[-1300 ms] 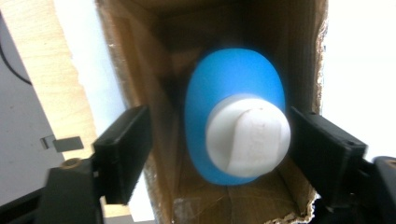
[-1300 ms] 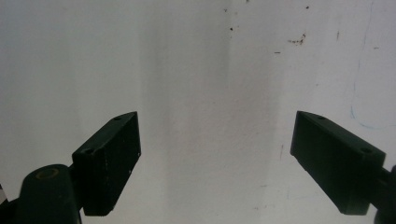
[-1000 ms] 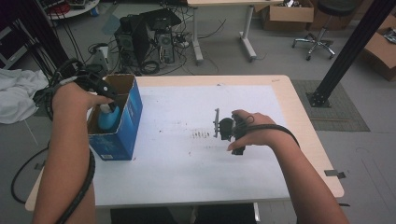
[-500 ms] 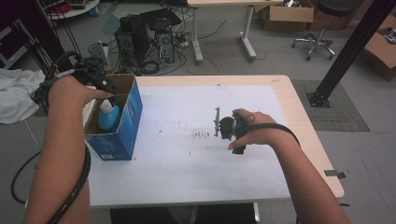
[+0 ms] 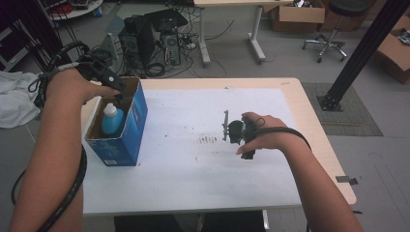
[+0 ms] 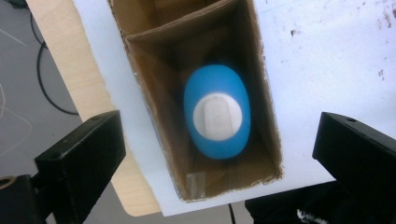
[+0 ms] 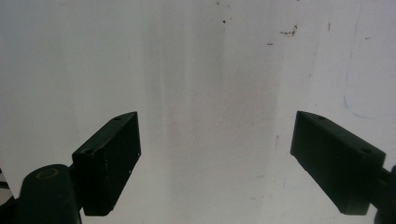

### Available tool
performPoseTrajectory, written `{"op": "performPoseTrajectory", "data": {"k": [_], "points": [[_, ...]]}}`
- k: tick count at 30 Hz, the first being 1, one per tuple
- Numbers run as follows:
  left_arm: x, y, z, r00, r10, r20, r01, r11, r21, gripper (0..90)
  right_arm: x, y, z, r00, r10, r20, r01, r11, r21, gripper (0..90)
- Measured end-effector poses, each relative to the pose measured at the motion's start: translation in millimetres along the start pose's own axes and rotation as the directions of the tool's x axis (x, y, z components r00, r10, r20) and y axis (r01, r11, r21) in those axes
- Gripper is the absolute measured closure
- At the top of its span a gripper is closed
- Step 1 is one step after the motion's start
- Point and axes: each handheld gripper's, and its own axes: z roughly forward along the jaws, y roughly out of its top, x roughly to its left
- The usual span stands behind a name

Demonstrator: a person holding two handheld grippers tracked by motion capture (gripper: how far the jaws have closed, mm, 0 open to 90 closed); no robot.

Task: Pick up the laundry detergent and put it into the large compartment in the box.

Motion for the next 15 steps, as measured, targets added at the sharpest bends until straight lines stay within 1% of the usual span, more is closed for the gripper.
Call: {"op": "performPoseTrajectory", "data": {"k": [2, 4, 7, 8, 9, 11, 12, 13, 14, 15], "points": [[-1.4, 0.0, -2.8, 0.9999, 0.015, 0.004, -0.015, 0.9999, -0.006, 0.4, 0.1, -0.5, -0.2, 1.0, 0.0, 0.001, 0.0, 1.0, 0.001, 16.3], [-2.5, 0.0, -5.5, 0.9993, 0.036, 0.008, -0.036, 0.9993, -0.011, 0.2, 0.5, -0.7, -0.2, 1.0, 0.0, 0.0, 0.0, 1.0, 0.003, 16.3], [-4.6, 0.6, -10.5, 0.9969, 0.075, 0.025, -0.074, 0.9967, -0.035, 0.2, 0.4, -1.0, -0.2, 1.0, 0.002, -0.001, -0.002, 1.0, 0.006, 16.2], [-5.6, 1.0, -12.3, 0.9949, 0.091, 0.044, -0.089, 0.995, -0.045, 0.2, 0.3, -1.1, -0.4, 1.0, 0.002, -0.001, -0.002, 1.0, 0.007, 16.2], [-5.8, 1.5, -13.2, 0.9937, 0.099, 0.054, -0.096, 0.9943, -0.047, 0.1, 0.2, -1.4, -0.8, 1.0, 0.003, 0.0, -0.003, 1.0, 0.008, 16.2], [-8.2, 3.2, -15.8, 0.9874, 0.137, 0.078, -0.133, 0.9893, -0.06, 0.1, 0.2, -1.8, -1.4, 1.0, 0.006, 0.001, -0.006, 1.0, 0.007, 16.3], [-9.1, 4.0, -16.7, 0.9852, 0.149, 0.086, -0.143, 0.9876, -0.063, 0.1, 0.2, -1.9, -1.8, 1.0, 0.007, 0.0, -0.007, 1.0, 0.008, 16.2], [-11.9, 5.3, -18.6, 0.98, 0.174, 0.096, -0.167, 0.983, -0.075, 0.1, 0.2, -2.1, -1.8, 1.0, 0.007, -0.001, -0.007, 1.0, 0.009, 16.3], [-13.4, 6.2, -19.6, 0.9779, 0.185, 0.098, -0.178, 0.9808, -0.081, 0.1, 0.1, -2.3, -1.8, 1.0, 0.008, -0.001, -0.008, 1.0, 0.011, 16.2], [-15.9, 7.3, -21.3, 0.9736, 0.206, 0.098, -0.198, 0.9763, -0.087, 0.1, 0.1, -2.5, -1.6, 1.0, 0.009, -0.002, -0.009, 1.0, 0.012, 16.2]]}}
